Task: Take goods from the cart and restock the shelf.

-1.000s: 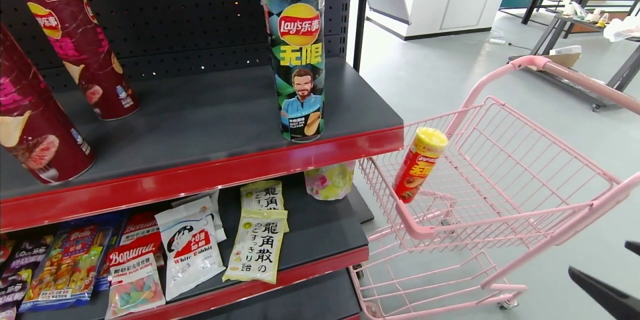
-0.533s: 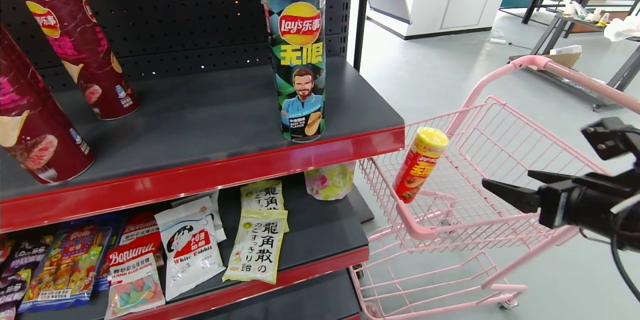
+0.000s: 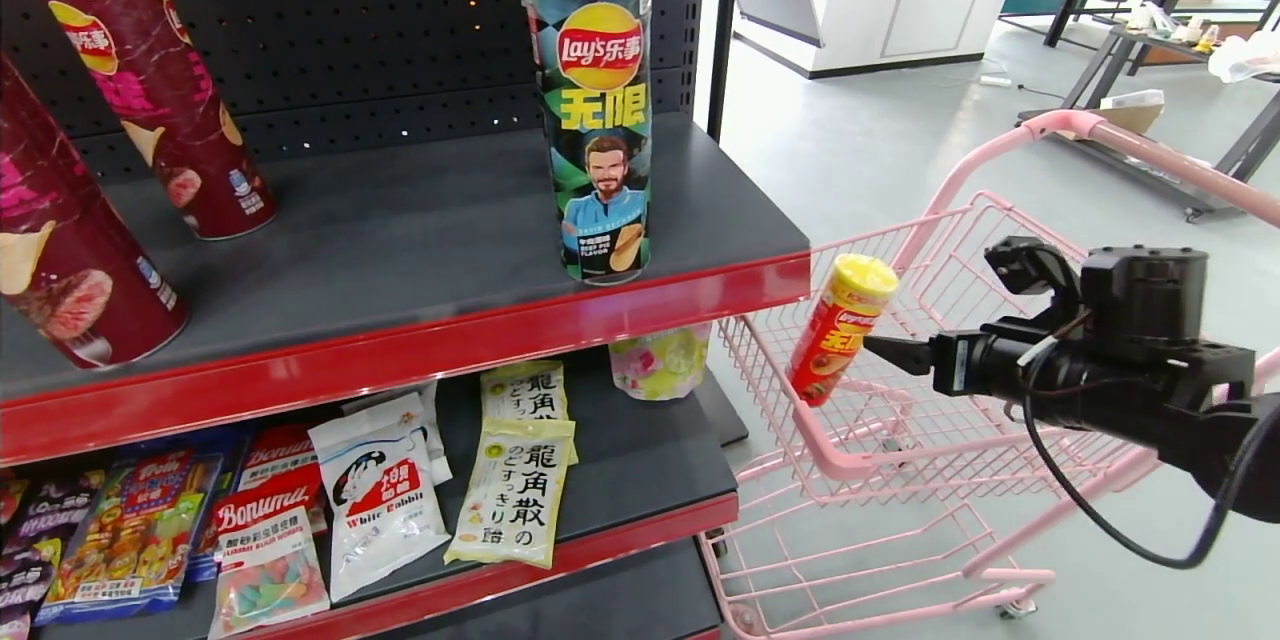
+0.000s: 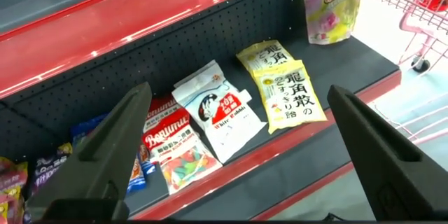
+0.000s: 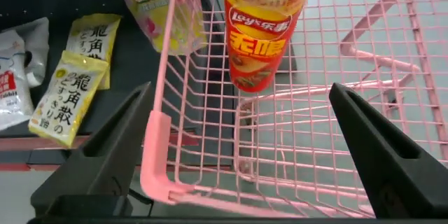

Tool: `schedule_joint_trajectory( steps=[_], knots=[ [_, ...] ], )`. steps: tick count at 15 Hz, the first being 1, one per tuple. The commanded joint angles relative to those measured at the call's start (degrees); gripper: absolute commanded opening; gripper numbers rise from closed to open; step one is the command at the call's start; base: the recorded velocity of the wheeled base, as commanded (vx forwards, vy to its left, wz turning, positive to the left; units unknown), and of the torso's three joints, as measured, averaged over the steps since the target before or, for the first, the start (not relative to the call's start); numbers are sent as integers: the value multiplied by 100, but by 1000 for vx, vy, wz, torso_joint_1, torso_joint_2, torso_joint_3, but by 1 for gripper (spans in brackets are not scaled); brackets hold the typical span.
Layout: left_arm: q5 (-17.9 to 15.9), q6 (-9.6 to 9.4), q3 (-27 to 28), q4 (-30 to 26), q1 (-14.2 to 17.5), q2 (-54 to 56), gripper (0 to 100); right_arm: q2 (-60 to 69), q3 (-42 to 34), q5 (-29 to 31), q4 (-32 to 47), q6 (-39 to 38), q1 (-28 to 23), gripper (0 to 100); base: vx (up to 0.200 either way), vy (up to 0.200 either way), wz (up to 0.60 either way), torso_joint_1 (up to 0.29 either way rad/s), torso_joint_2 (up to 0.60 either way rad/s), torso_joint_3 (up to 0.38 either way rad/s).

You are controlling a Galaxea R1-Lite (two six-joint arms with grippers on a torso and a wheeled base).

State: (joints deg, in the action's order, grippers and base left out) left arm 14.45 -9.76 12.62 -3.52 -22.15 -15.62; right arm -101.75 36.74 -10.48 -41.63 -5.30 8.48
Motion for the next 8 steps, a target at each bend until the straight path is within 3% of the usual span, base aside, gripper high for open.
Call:
schedule_joint_trajectory(
  steps=[1, 8],
  knots=[
    [-3, 1, -31, 1, 0, -56, 100, -653, 430, 2, -12, -164, 48, 100, 0, 0, 0, 0, 0, 0],
    [-21, 98, -49, 1, 0, -214, 100, -1602, 1107, 2, -434, -190, 39, 100, 0, 0, 0, 0, 0, 0]
  ],
)
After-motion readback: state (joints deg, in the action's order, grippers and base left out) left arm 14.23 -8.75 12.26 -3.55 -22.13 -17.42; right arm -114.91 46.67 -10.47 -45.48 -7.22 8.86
